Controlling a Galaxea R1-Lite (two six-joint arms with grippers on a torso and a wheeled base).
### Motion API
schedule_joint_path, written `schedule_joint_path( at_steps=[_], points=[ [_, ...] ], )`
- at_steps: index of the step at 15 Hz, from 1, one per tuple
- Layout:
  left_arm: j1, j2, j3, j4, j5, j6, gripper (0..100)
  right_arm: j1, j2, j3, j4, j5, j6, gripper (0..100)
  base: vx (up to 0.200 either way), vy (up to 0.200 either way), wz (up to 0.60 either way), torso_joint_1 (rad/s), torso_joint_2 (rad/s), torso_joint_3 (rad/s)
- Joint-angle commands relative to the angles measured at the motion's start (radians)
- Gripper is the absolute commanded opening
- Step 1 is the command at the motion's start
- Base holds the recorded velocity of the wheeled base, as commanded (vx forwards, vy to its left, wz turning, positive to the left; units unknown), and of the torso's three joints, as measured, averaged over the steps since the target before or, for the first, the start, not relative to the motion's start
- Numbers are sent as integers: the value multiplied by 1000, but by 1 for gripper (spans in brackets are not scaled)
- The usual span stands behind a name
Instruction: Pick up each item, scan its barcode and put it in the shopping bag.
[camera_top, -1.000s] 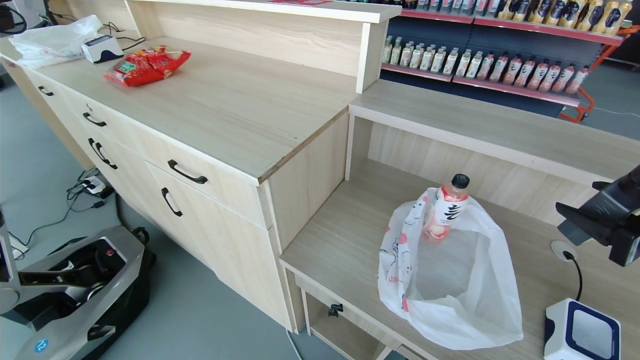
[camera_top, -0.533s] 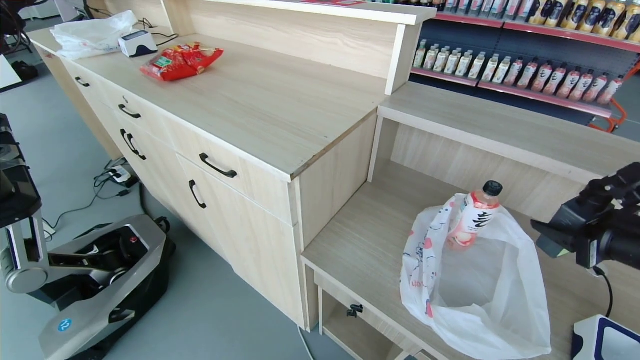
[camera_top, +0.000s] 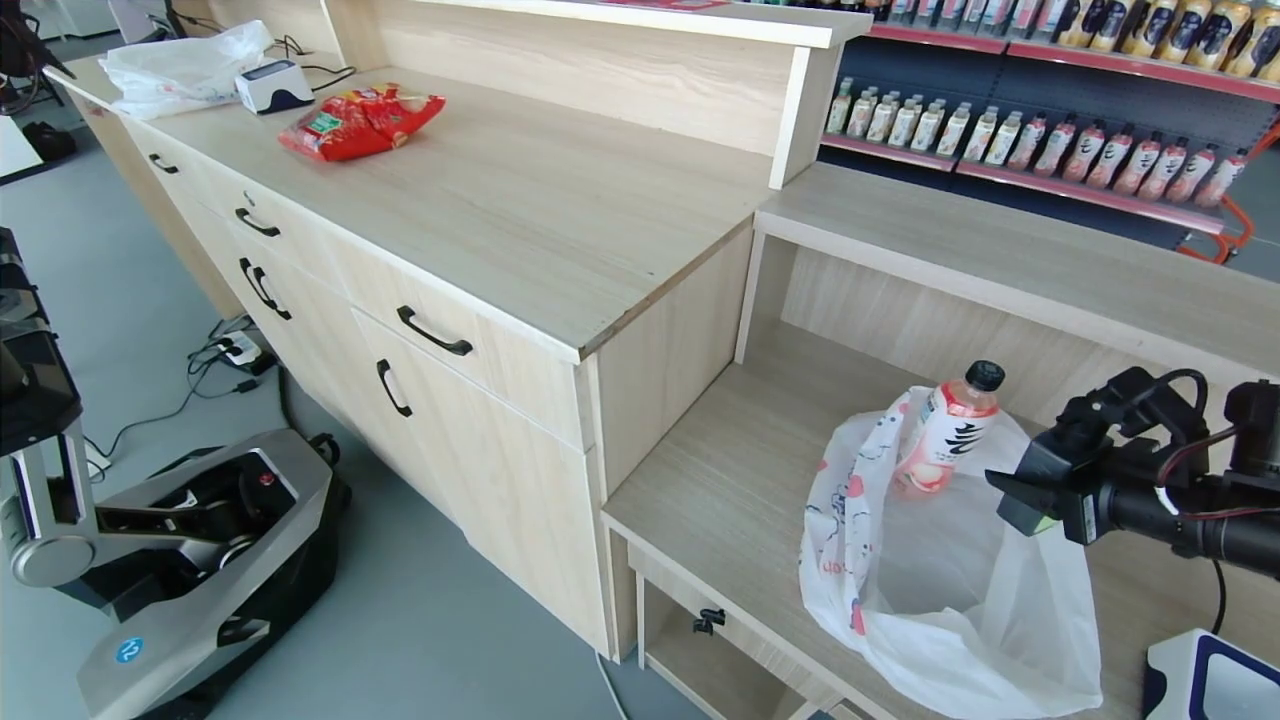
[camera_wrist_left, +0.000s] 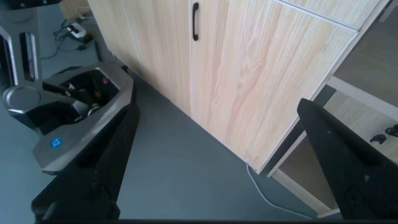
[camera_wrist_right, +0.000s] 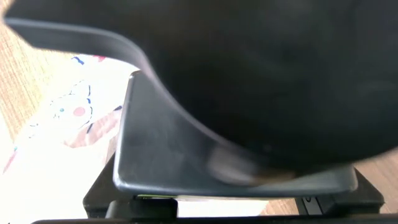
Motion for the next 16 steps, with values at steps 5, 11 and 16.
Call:
schedule_joint_path(
  at_steps=[5, 11, 16],
  points=[
    [0, 0, 0, 0, 0, 0, 100, 39, 137, 2, -39, 31, 0, 0, 0, 0, 0, 0, 0, 0],
    [0, 0, 0, 0, 0, 0, 100, 87, 239, 7, -125, 53, -2, 0, 0, 0, 0, 0, 0, 0],
    [0, 0, 0, 0, 0, 0, 100, 97, 324, 2, -208, 54, -3, 0, 0, 0, 0, 0, 0, 0]
  ],
)
